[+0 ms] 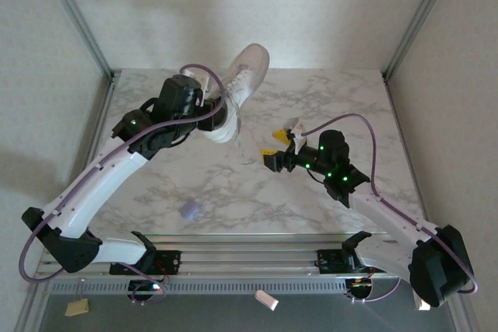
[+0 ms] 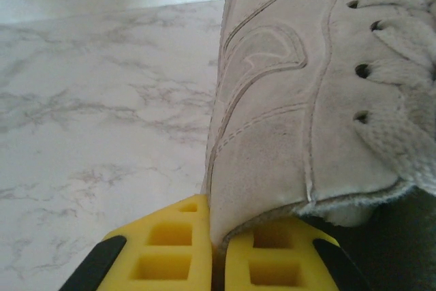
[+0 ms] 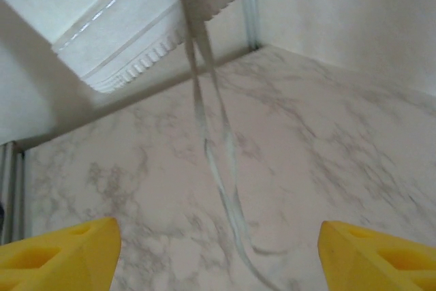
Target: Tie the shoes
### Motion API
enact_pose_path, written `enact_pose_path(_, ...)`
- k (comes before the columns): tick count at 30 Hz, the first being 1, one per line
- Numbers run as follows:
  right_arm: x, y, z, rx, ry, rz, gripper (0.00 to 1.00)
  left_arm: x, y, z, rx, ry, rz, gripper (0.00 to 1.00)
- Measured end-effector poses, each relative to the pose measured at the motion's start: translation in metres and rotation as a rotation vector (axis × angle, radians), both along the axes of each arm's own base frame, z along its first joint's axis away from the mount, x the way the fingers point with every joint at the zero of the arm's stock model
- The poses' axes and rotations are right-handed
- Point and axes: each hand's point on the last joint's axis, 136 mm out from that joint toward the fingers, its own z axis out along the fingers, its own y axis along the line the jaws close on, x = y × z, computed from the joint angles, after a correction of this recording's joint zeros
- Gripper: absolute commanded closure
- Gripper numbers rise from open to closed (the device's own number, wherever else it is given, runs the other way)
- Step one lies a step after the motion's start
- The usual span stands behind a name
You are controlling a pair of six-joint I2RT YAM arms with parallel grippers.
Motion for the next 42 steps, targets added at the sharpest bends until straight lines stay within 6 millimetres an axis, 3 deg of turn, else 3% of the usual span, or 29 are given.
enact_pose_path(7, -0.005, 0.042, -0.006, 0.039, -0.053, 0.116, 0.25, 0.000, 0.001, 0.025, -0.008, -0.036, -0.005, 1.00)
enact_pose_path(16, 0.016, 0.084, -0.005, 0.091, -0.082, 0.147, 0.31, 0.003, -0.002, 0.016, 0.012, -0.009, -0.006, 1.00)
enact_pose_path(20, 0.025, 0.098, -0.004, 0.123, -0.084, 0.145, 0.42, 0.004, -0.002, 0.016, 0.013, -0.008, -0.006, 1.00)
enact_pose_path(23, 0.030, 0.101, -0.009, 0.136, -0.069, 0.139, 0.58, 0.004, -0.002, 0.016, 0.013, -0.007, -0.006, 1.00)
enact_pose_path(28, 0.040, 0.099, -0.007, 0.159, -0.059, 0.078, 1.00, 0.004, -0.002, 0.016, 0.014, -0.008, -0.004, 1.00)
enact_pose_path(35, 0.039, 0.062, 0.012, 0.115, -0.066, -0.085, 1.00, 0.007, 0.003, 0.009, 0.031, -0.018, 0.025, 1.00)
enact_pose_path(42, 0.027, 0.011, 0.058, -0.017, -0.074, -0.259, 1.00, 0.010, -0.002, -0.040, 0.068, 0.043, 0.032, 1.00)
